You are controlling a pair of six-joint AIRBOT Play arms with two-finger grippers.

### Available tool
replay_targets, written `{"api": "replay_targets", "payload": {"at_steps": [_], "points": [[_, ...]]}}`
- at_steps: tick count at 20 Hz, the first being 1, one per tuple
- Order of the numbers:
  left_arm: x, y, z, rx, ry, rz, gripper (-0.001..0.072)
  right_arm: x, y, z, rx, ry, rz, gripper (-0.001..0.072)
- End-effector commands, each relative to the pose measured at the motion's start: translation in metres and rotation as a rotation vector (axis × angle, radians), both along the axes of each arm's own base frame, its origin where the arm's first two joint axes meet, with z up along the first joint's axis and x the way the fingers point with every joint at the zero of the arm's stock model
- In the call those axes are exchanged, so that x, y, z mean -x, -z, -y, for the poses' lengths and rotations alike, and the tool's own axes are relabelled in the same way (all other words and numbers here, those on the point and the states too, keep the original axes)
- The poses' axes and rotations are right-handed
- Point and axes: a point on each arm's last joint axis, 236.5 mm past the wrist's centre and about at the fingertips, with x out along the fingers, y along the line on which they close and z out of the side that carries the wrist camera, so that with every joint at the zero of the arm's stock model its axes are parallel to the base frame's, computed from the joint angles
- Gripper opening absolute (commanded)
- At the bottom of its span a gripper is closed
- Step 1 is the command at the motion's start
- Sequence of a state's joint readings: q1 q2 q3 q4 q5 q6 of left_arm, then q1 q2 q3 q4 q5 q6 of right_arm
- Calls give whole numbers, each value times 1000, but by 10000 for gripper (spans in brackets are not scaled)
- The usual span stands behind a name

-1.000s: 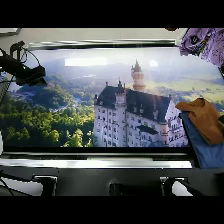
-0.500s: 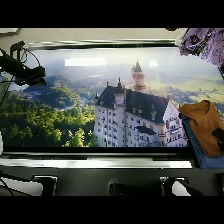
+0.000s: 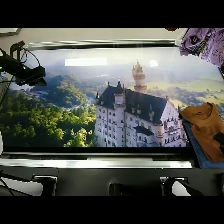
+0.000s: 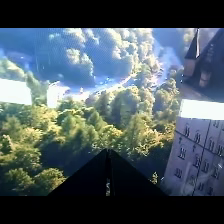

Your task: Fold the clothes and pants, and hang the long-sleeved shirts on hangers.

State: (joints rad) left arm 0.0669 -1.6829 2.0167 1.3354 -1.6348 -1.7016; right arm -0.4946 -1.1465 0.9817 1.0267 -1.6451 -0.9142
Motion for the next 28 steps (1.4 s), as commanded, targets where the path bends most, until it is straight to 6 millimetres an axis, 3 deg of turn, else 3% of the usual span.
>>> {"api": "replay_targets", "payload": {"at_steps": [1, 2, 4, 5, 7, 8, 9, 10, 12, 13, 14, 15, 16, 20, 22, 25, 28], "points": [[0, 0, 0, 0, 0, 1, 17, 8, -5, 3, 14, 1, -40, 33], [0, 0, 0, 0, 0, 1, 17, 11, -8, 4, 22, 4, -54, 83], [0, 0, 0, 0, 0, 1, 17, 13, -10, 5, 22, -10, -70, 456], [0, 0, 0, 0, 0, 1, 17, 9, -9, 7, 15, -41, -67, 506], [0, -1, 0, 0, 0, 2, 17, -11, -8, 13, 1, -124, -1, 468], [0, -1, 0, -1, -1, 4, 17, -35, -8, 12, -20, -185, 87, 411], [0, -3, -1, -1, 0, 8, 17, -66, -11, 8, -44, -243, 217, 399], [1, -6, -1, -9, 22, 19, 17, -106, -19, -3, -85, -323, 381, 331], [3, -13, -1, -25, 69, 46, 16, -203, -60, -48, -185, -533, 792, 240], [4, -18, -2, -31, 73, 61, 15, -234, -82, -71, -218, -605, 927, 180], [4, -24, -2, -36, 69, 85, 15, -256, -96, -96, -240, -681, 1008, 173], [5, -29, -2, -46, 83, 117, 14, -268, -100, -120, -263, -756, 1027, 130], [8, -31, 0, -55, 100, 142, 14, -275, -97, -149, -294, -851, 1008, 69], [44, -20, -12, -121, 99, 172, 15, -283, -70, -257, -462, -1096, 911, 67], [63, -16, -17, -146, 83, 199, 15, -279, -60, -301, -525, -1182, 873, 67], [77, -18, -23, -180, 69, 243, 15, -271, -59, -342, -568, -1273, 863, 68], [81, -22, -29, -210, 65, 250, 18, -270, -61, -353, -575, -1296, 870, 70]]}}
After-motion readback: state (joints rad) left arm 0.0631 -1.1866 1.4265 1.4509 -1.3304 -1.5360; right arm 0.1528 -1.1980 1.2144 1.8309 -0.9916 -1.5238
